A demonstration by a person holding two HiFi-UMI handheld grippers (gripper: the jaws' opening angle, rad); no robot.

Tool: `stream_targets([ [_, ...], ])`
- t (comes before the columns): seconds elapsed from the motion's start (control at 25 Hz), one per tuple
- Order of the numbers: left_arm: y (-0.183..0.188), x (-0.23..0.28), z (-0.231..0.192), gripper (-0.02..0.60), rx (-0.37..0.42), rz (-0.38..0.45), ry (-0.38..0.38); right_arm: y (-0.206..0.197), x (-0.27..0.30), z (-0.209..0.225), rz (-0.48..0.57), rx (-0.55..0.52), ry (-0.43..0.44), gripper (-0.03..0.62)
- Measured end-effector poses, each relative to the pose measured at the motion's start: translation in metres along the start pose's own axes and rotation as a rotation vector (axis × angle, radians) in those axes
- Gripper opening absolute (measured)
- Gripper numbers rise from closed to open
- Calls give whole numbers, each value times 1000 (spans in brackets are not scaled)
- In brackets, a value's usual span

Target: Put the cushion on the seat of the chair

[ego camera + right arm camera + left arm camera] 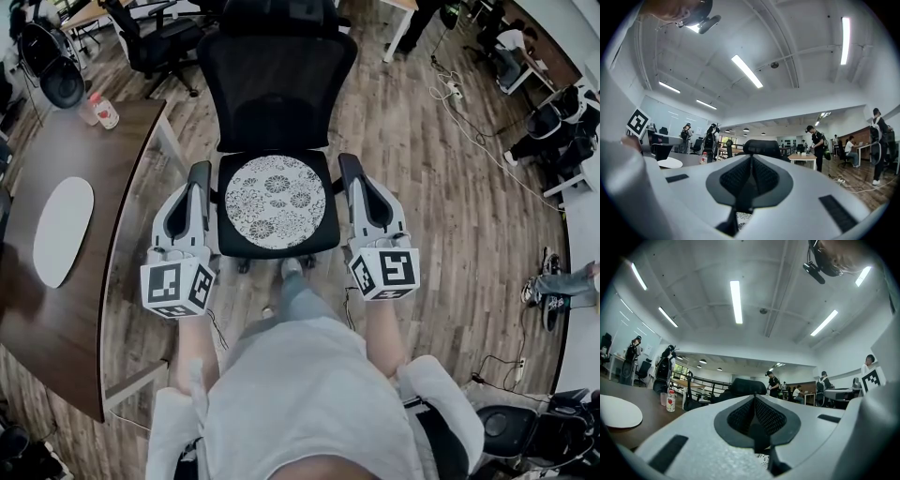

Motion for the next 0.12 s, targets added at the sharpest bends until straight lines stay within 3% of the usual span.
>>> stream_targets([
  [0.12,1,-2,-1,12,-3,2,-1,1,-1,-2,3,0,1,18],
])
Point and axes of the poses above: the fingertips, and each gripper's own axes: x forward along the fingers, z to its right, y out of its top, the point moved 3 cm from there along -x, backward along the fingers, and after that the axes turned 1 degree about x, right-handed, at the moved point
